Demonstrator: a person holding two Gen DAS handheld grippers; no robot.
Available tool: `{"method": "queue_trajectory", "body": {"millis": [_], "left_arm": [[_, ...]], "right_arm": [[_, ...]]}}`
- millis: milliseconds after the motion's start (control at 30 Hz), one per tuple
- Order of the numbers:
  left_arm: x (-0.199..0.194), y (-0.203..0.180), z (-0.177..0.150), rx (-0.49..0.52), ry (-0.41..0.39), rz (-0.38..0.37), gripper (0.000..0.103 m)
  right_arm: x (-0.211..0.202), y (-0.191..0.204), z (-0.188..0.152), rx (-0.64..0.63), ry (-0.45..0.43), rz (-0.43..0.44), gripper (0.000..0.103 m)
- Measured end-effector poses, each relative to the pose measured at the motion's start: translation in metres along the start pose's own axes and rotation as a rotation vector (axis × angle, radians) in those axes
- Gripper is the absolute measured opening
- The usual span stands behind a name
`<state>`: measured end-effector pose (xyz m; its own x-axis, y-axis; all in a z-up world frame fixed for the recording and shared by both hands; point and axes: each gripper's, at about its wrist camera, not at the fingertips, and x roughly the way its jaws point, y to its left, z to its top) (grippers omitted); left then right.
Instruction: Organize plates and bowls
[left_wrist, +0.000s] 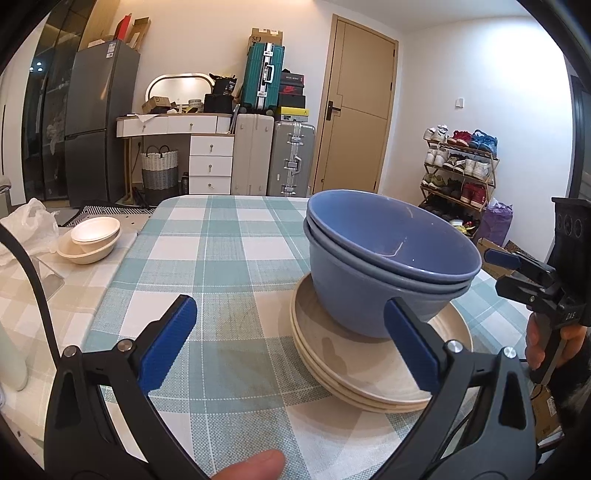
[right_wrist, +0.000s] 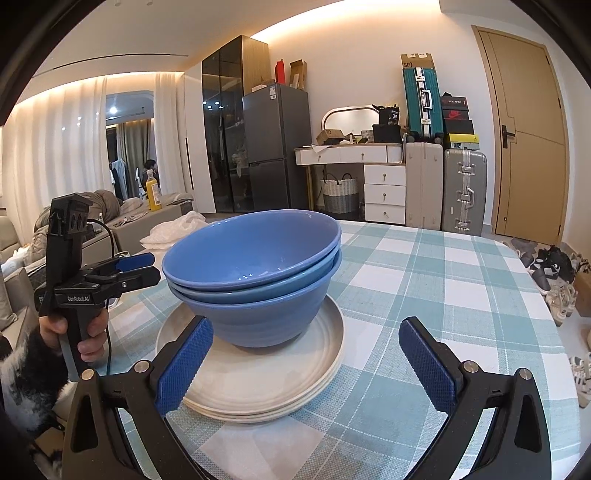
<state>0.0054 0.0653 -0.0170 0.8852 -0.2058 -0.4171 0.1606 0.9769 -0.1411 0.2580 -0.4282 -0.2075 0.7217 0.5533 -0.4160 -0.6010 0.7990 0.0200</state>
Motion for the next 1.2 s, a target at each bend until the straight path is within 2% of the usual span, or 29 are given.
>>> {"method": "queue_trajectory", "body": {"millis": [267, 1200], "left_arm": [[0.0, -0.001, -0.002, 0.006, -0.012, 0.002, 0.101], [0.001, -0.002, -0.002, 0.011, -0.011, 0.005, 0.101]], "right_arm": [[0.006, 0.004, -0.004, -0.018, 0.013, -0.001, 0.103], [0.001, -0.008, -0.006, 0.033, -0.027, 0.01, 0.103]]}}
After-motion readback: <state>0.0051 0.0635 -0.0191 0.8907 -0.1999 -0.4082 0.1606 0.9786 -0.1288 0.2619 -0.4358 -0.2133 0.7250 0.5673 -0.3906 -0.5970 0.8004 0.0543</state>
